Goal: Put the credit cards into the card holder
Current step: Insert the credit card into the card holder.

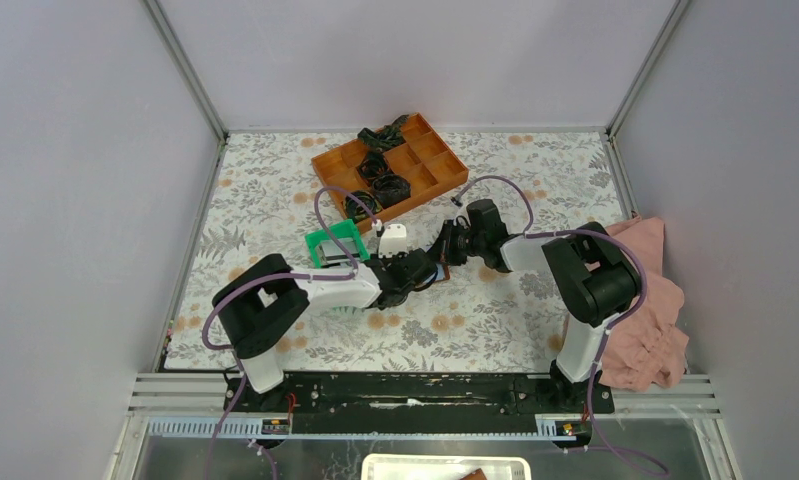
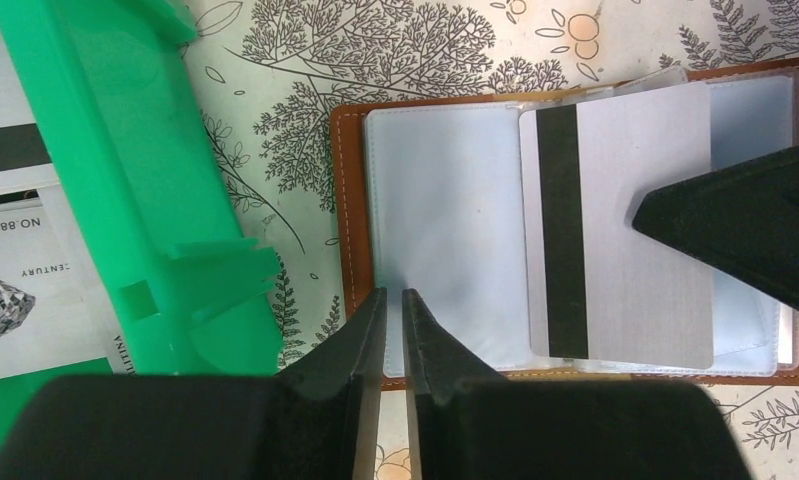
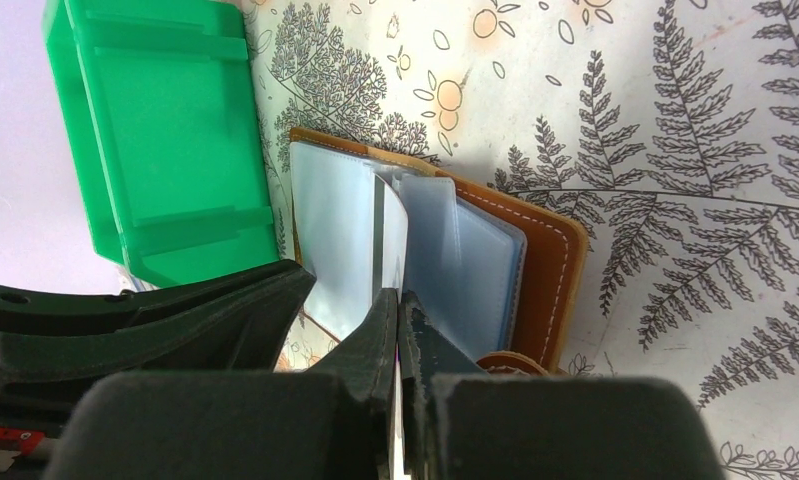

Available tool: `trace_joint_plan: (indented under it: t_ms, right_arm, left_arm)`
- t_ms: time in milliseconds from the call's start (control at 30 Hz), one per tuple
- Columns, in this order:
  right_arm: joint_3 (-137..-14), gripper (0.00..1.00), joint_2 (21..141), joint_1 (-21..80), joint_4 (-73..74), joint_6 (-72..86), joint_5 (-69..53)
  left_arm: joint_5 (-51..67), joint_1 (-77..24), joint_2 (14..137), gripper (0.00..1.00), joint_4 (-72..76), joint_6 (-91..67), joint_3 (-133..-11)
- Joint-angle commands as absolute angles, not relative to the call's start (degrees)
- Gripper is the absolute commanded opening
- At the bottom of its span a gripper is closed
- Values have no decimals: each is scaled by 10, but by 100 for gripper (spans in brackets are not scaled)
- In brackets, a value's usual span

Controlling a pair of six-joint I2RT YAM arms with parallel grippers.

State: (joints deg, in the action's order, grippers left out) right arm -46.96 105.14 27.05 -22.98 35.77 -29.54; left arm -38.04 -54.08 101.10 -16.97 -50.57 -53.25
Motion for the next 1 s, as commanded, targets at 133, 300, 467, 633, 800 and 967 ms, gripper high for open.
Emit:
trace_joint_plan:
  t_ms: [133,300,467,633,800,967]
  right_arm:
    - [-463,0,1061,276,-189,343,-287]
    - [-465,0,1073,277,-201,358,-302]
    - [-462,0,1080,282,-213,376,-306]
    - [-460,0,1093,290,-225,392,-304]
    - [-459,0,1100,297,-221,395,-298]
    - [-444,0,1092,301,-220,400,-290]
  left_arm:
    - [-323,-536,1077,14,-238,-507,-473]
    - [-318,-537,1082,12,-235,-504,-474]
    - [-314,-541,1088,10,-235,-498,-476]
    - [-313,-544,1088,10,-235,-498,-475]
    - [-314,-546,1086,10,-234,-497,-474]
    - [-314,-548,1087,10,-234,-496,-476]
